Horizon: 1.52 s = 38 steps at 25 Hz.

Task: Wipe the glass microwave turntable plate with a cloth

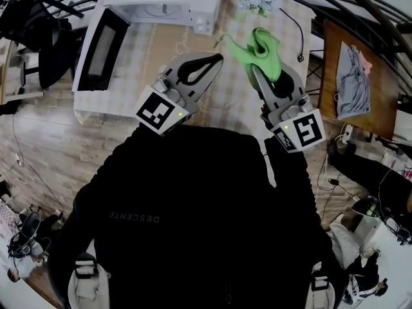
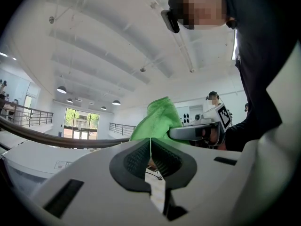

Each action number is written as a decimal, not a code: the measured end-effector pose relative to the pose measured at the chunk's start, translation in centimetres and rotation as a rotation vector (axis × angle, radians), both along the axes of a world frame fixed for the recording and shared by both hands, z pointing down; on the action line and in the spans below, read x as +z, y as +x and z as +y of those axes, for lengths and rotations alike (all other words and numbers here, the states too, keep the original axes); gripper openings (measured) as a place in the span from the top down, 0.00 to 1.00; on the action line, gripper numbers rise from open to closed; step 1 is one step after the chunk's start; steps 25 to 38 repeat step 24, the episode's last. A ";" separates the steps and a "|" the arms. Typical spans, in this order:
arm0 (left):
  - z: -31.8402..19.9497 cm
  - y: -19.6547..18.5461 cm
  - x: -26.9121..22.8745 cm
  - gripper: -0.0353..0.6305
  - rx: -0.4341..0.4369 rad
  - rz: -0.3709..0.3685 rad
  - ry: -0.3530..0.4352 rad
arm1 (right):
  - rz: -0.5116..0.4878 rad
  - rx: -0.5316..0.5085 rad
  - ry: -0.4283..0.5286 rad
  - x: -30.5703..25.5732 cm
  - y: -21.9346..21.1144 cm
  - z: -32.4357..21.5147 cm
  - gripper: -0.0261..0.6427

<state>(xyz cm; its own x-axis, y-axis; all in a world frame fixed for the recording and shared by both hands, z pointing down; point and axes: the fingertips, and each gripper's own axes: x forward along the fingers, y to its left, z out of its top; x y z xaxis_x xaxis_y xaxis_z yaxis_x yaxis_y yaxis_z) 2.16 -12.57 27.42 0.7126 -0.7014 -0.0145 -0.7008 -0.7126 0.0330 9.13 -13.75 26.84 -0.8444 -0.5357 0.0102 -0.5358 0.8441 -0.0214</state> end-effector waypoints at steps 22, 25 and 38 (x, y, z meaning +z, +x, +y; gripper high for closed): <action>0.9 -1.3 0.5 0.91 -0.030 -0.004 -0.003 | 0.015 0.008 -0.032 1.9 -0.5 0.7 0.83; 0.9 -1.2 0.3 0.91 -0.031 -0.003 0.000 | 0.020 0.009 -0.037 2.1 -0.6 0.8 0.83; 0.9 -1.2 0.3 0.91 -0.031 -0.003 0.000 | 0.020 0.009 -0.037 2.1 -0.6 0.8 0.83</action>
